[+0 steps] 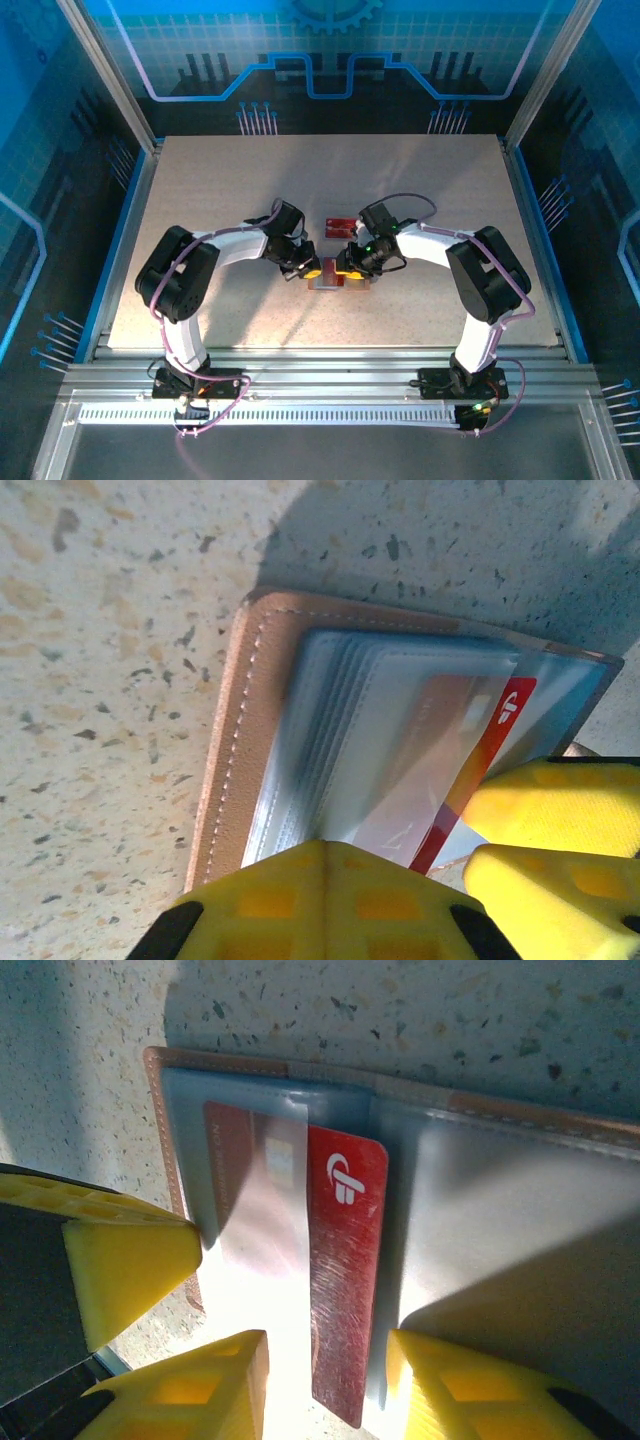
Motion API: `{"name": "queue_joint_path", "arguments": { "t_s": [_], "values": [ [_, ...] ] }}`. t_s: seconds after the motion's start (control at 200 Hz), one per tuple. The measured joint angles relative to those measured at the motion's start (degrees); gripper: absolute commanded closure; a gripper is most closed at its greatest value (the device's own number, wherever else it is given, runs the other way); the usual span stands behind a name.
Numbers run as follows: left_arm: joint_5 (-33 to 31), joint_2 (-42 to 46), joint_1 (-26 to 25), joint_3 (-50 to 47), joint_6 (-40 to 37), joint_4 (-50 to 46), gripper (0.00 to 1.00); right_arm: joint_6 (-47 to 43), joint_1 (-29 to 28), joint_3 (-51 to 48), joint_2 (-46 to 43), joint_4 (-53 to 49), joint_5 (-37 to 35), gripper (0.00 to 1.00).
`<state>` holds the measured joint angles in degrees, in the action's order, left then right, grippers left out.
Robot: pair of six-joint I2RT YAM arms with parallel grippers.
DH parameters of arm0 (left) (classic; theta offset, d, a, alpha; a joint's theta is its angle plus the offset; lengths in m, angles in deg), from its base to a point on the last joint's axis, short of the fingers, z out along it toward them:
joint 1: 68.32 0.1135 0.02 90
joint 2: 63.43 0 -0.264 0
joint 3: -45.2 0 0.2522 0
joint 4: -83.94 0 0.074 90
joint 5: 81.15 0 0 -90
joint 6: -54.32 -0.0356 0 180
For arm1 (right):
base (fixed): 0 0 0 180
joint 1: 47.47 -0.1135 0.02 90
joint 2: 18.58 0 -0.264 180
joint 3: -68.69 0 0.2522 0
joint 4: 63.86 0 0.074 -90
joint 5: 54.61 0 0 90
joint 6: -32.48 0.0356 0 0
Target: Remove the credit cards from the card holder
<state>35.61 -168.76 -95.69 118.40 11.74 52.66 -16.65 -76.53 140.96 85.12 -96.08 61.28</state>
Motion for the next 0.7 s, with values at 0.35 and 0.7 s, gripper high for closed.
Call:
{"name": "queue_joint_path", "arguments": {
  "t_s": [0.35, 0.7],
  "values": [
    [0.0, -0.4, -0.4, 0.4, 0.0, -0.3, 0.95, 0.9, 1.1, -2.7, 0.0, 3.6, 1.8, 0.71],
    [-0.2, -0.9, -0.9, 1.4, -0.7, -1.5, 0.95, 4.6, 3.3, -7.3, 0.0, 12.3, 6.7, 0.79]
  ]
}}
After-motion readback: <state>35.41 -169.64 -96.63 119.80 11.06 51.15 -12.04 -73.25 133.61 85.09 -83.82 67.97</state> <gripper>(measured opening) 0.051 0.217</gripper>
